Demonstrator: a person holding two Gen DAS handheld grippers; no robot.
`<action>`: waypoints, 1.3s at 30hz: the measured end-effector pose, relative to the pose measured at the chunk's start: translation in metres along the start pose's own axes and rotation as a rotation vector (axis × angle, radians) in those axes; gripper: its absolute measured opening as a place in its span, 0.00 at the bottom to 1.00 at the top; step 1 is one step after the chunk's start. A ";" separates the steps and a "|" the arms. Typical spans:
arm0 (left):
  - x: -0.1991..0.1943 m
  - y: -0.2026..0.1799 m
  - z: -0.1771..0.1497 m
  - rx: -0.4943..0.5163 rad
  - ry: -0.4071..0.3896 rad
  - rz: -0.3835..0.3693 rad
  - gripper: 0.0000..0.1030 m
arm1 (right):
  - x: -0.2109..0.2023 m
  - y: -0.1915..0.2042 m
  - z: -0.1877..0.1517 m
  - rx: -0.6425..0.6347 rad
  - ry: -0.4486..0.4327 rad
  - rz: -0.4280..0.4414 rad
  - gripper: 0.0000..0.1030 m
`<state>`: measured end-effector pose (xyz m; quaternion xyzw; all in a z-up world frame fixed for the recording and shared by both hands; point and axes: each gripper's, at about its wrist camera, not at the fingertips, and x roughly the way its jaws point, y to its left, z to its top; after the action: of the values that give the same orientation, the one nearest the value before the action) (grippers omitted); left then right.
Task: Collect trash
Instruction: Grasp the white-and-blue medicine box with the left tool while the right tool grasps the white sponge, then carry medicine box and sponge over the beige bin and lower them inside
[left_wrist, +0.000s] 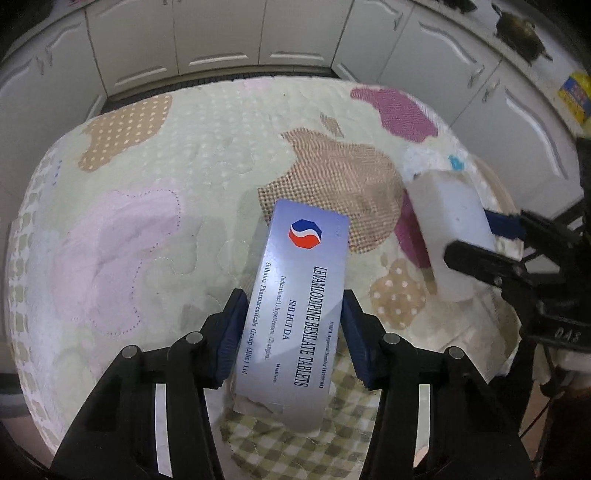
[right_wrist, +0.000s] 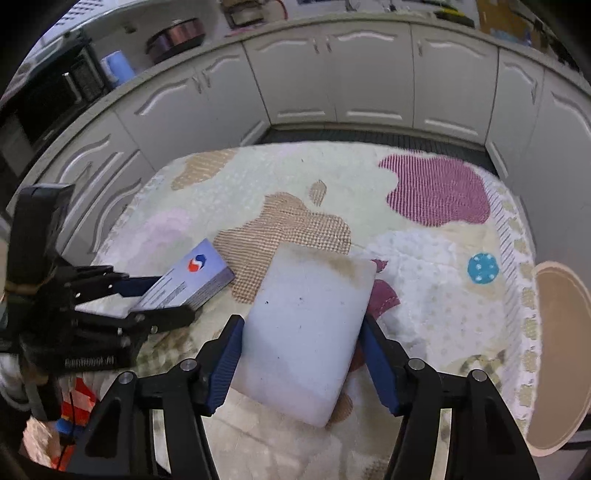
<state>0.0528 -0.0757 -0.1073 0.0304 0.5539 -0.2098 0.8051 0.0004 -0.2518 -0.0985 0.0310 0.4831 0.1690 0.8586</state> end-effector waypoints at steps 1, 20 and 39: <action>-0.004 0.000 0.000 -0.010 -0.009 -0.011 0.47 | -0.006 0.000 -0.002 -0.006 -0.011 0.001 0.59; -0.041 -0.075 0.030 0.049 -0.172 -0.035 0.47 | -0.077 -0.046 -0.019 0.069 -0.129 -0.081 0.60; -0.017 -0.178 0.065 0.174 -0.197 -0.067 0.47 | -0.126 -0.131 -0.051 0.227 -0.202 -0.223 0.61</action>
<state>0.0390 -0.2507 -0.0344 0.0610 0.4527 -0.2857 0.8425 -0.0682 -0.4208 -0.0503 0.0906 0.4110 0.0132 0.9070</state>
